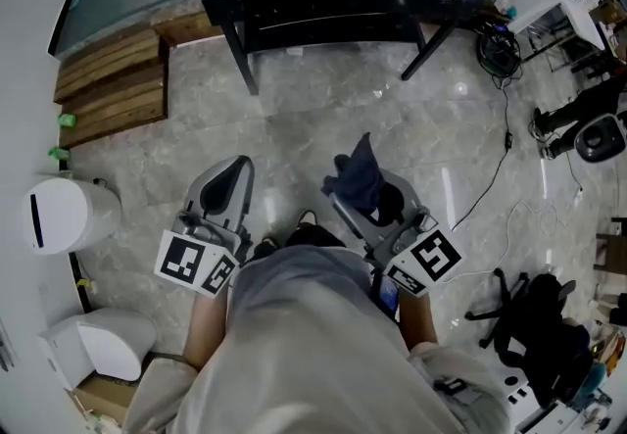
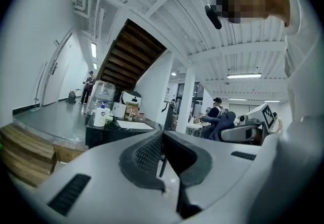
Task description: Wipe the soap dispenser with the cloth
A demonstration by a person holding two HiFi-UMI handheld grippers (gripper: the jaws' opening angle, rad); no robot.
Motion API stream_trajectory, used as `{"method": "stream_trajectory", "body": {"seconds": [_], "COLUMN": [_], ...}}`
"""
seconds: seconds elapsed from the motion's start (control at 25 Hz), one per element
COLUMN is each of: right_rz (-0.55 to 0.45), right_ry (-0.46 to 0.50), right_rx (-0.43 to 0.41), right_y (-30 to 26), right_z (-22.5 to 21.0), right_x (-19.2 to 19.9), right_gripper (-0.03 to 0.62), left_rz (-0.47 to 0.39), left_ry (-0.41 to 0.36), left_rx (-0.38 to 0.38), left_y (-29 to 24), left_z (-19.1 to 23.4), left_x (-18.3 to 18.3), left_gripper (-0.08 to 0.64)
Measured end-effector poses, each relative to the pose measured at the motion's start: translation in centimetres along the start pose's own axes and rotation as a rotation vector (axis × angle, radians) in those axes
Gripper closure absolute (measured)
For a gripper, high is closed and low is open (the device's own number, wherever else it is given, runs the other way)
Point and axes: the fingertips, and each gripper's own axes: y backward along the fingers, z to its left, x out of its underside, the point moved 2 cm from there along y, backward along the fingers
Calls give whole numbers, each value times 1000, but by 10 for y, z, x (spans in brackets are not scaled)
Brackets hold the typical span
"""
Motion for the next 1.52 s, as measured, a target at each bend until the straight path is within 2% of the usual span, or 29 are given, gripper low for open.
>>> {"method": "stream_trajectory", "body": {"seconds": [0.24, 0.48, 0.72, 0.92, 1.16, 1.52], "right_rz": [-18, -17, -8, 0, -1, 4], "right_ry": [-19, -73, -91, -83, -70, -95], "right_rx": [-30, -8, -20, -7, -24, -23], "right_y": [-3, -2, -23, -28, -63, -147], "right_z": [-16, -35, -56, -60, -74, -96], "right_x": [1, 6, 5, -2, -12, -27], "right_gripper": [425, 423, 423, 422, 422, 420], "left_rz": [6, 11, 37, 37, 36, 94], "left_ry": [-15, 0, 29, 45, 56, 61], "left_rx": [-26, -9, -11, 24, 22, 47], "left_y": [-10, -18, -44, -53, -75, -107], "left_z": [-6, -11, 15, 19, 50, 127], "left_x": [2, 7, 15, 12, 2, -13], "left_gripper": [552, 554, 554, 554, 554, 552]}}
